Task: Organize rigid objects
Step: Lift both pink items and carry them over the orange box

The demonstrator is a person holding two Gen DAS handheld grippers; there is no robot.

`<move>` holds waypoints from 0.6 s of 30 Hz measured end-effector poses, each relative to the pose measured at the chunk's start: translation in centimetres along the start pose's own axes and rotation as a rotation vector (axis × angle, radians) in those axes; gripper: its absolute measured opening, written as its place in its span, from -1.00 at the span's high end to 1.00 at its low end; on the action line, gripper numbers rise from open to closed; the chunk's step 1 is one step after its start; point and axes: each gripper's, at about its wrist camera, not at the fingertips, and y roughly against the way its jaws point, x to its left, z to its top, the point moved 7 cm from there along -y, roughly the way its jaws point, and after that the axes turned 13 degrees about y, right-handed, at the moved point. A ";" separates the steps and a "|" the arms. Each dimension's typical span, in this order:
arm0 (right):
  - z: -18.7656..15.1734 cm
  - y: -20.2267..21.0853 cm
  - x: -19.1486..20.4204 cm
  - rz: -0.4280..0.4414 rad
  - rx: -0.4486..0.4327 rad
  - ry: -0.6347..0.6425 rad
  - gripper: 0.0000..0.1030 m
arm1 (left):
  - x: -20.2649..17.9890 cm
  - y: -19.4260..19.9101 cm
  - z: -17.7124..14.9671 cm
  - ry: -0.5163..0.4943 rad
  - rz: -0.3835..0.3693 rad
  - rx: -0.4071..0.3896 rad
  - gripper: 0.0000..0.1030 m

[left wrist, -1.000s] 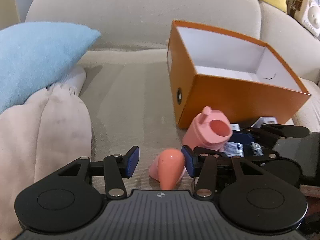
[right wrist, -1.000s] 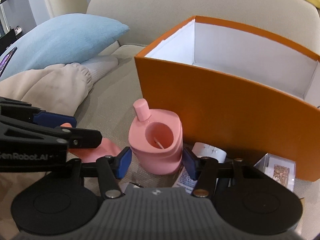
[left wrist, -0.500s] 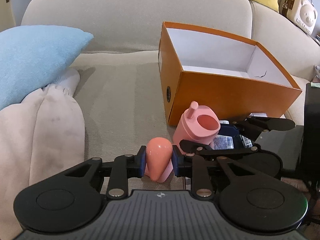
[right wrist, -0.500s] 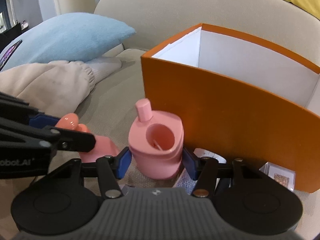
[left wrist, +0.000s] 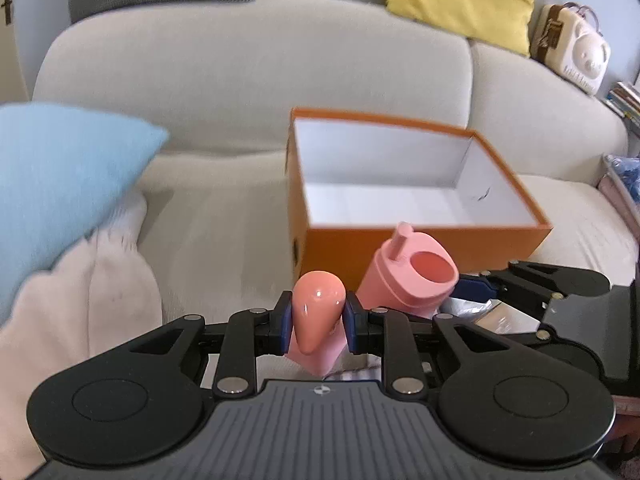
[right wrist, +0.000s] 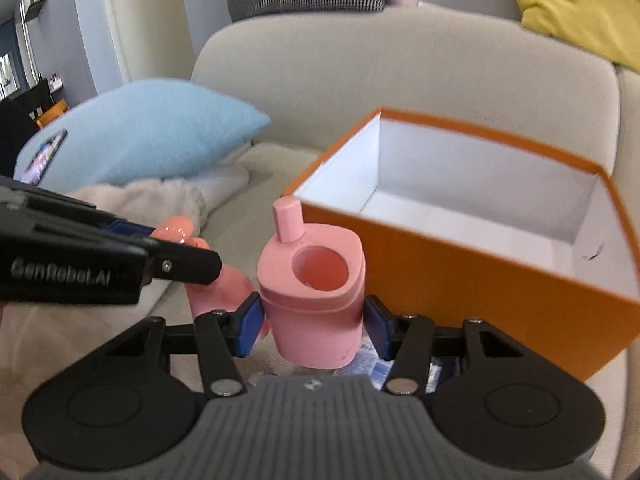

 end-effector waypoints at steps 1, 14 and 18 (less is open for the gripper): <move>0.3 0.7 -0.3 -0.006 -0.011 -0.001 -0.08 | -0.6 0.5 0.6 -0.015 -0.008 -0.008 0.46; 6.5 4.8 -8.0 -0.127 -0.129 -0.012 -0.08 | -7.7 -1.7 8.9 -0.209 -0.142 -0.041 0.45; 7.4 2.6 -11.2 -0.154 -0.091 -0.037 -0.08 | -8.2 -5.6 10.8 -0.239 -0.162 0.011 0.45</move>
